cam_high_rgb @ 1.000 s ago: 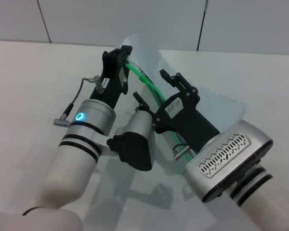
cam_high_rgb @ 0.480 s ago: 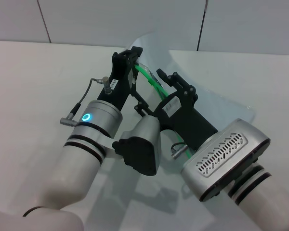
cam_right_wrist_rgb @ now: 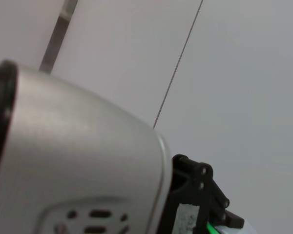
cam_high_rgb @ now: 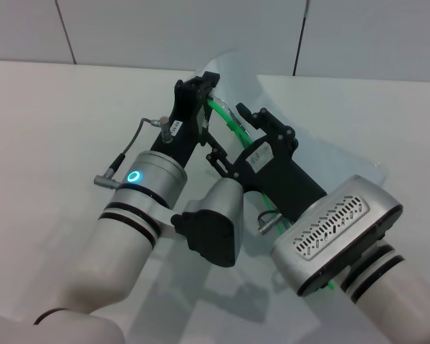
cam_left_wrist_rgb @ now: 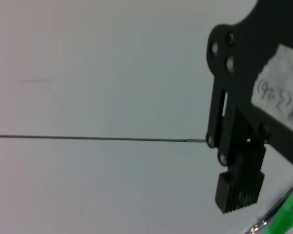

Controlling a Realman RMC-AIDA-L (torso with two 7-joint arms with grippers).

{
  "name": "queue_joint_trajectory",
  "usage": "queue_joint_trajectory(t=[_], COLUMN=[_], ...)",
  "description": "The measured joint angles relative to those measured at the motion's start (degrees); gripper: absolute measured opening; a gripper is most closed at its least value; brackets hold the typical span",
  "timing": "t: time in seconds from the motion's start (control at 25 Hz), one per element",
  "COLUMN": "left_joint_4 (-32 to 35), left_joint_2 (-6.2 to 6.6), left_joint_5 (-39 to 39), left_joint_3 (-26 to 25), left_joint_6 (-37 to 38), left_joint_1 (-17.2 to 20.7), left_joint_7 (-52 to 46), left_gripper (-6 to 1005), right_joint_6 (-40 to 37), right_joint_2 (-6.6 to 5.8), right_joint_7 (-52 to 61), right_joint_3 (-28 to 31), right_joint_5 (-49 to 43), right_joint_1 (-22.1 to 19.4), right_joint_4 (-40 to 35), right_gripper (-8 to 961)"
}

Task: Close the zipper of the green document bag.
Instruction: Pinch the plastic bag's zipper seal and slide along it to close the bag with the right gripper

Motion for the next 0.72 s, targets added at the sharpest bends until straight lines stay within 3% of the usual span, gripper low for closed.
queue_joint_trajectory(t=[0.72], left_joint_4=[0.18], left_joint_2=[-0.10], left_joint_5=[1.74], left_joint_3=[0.00], left_joint_6=[-0.23], left_joint_1=[0.11], left_joint_7=[0.72], left_gripper=[53], right_joint_6=[0.20], right_joint_2=[0.29], right_joint_7=[-0.02], right_joint_3=[0.06], right_joint_5=[0.22], right_joint_1=[0.08], right_joint_4=[0.93], right_gripper=[517])
